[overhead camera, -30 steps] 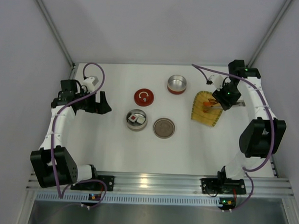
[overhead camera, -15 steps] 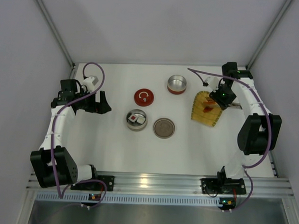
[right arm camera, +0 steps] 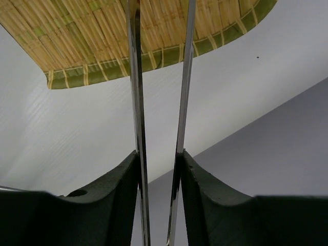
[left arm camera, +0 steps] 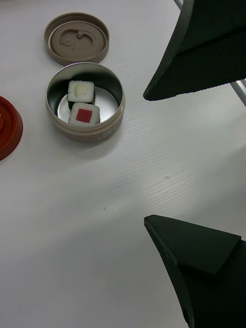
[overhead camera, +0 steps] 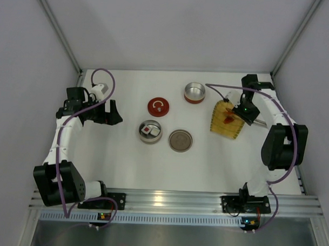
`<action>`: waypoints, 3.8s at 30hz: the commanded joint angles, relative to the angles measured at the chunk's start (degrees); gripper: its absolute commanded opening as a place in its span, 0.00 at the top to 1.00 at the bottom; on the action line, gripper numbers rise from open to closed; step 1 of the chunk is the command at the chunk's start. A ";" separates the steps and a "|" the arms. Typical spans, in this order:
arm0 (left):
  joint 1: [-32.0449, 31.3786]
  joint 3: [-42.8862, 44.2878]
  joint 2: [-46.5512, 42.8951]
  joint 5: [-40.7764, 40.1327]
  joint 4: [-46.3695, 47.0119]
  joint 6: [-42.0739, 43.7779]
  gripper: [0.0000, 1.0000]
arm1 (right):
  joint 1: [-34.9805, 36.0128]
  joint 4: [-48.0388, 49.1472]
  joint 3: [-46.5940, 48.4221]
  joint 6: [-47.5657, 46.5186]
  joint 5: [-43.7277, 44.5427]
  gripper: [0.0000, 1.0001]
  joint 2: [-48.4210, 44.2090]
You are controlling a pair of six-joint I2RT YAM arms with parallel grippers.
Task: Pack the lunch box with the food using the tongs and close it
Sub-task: Pick up the fake food from the plate, then place the fake food in the packing box.
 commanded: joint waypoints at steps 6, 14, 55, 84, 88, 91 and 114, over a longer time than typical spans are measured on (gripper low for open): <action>0.35 1.99 -0.82 0.62 -0.17 0.34 0.02 | 2.55 6.15 -1.45 -1.22 3.18 0.74 -1.66; 0.26 1.99 -0.82 0.97 0.09 -0.10 0.02 | 2.81 3.97 1.80 -1.22 0.11 0.96 -3.32; 0.35 2.96 0.76 1.85 0.80 -1.25 0.02 | 10.55 4.83 28.17 16.09 -14.57 1.00 5.28; 0.35 0.94 1.90 1.93 2.38 -1.68 0.02 | 18.02 17.66 31.78 20.14 -9.13 0.99 16.62; 0.35 0.23 1.73 1.85 2.90 -1.42 0.02 | 18.11 18.46 31.86 19.97 -8.95 0.94 17.50; 0.35 -0.03 1.72 1.50 2.99 -1.07 0.02 | 18.11 18.46 32.04 19.70 -8.95 0.73 18.20; 0.35 1.90 -1.17 1.41 -0.43 -0.37 0.02 | 12.05 3.80 20.10 14.62 -13.51 0.54 -3.93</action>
